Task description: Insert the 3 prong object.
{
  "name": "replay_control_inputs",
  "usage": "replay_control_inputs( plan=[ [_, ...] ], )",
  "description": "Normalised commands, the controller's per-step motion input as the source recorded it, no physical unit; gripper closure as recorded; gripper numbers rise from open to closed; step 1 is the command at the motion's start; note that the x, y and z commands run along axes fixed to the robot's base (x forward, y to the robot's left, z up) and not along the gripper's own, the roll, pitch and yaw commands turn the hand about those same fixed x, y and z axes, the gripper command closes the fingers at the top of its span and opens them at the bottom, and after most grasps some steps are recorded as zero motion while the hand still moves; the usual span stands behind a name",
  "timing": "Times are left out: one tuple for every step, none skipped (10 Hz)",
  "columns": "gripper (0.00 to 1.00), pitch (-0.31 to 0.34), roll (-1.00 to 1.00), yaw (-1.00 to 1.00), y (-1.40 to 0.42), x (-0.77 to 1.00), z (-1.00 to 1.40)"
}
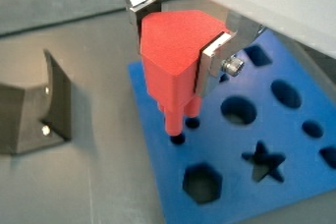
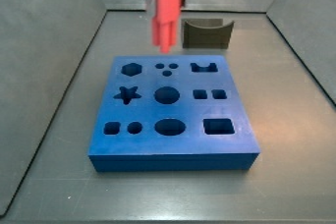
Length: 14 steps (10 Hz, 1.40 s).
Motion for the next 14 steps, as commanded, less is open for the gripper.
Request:
replay_control_inputs(
  plan=[
    [1.0, 0.0, -0.17, 0.23, 0.0, 0.0, -0.42],
    [1.0, 0.0, -0.17, 0.13, -0.04, 0.04, -0.25],
    [1.0, 0.0, -0.06, 0.0, -0.03, 0.02, -0.06],
    [1.0, 0.0, 0.0, 0.0, 0.0, 0.0, -0.03],
    [1.0, 0.05, 0.06, -0.25, 0.0, 0.23, -0.2],
    [1.0, 0.084, 0.12, -0.36, 0.0, 0.23, -0.27],
    [1.0, 0.053, 0.05, -0.27, -0.01, 0.19, -0.26],
    [1.0, 0.031, 0.0, -0.13, 0.0, 0.18, -0.27],
    [1.0, 0.006, 0.0, 0.0, 0.0, 0.07, -0.24],
    [1.0, 0.0, 0.0, 0.0, 0.0, 0.03, -0.25],
    [1.0, 0.0, 0.0, 0.02, 0.0, 0.0, -0.28],
    [1.0, 0.0, 0.0, 0.02, 0.0, 0.0, -0.32],
    [1.0, 0.0, 0.03, 0.0, 0.0, 0.0, -0.39],
    [1.0, 0.0, 0.12, 0.01, -0.03, 0.0, -0.46]
  ],
)
